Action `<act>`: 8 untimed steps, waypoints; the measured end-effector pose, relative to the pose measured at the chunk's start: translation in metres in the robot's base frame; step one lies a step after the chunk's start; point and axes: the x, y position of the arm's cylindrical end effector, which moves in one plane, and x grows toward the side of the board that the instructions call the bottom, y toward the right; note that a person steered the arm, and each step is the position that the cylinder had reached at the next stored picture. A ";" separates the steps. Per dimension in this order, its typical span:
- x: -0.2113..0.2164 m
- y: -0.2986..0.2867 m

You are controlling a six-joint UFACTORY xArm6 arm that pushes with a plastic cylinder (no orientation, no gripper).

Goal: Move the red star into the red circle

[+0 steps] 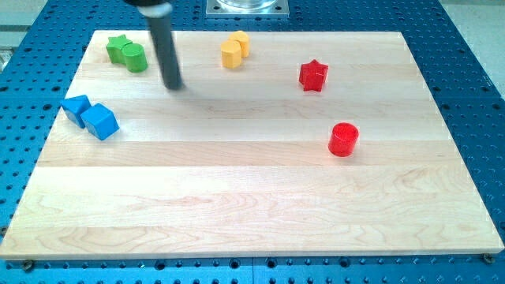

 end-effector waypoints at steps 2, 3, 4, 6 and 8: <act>0.111 0.170; 0.124 0.205; 0.112 0.249; 0.112 0.267; 0.094 0.259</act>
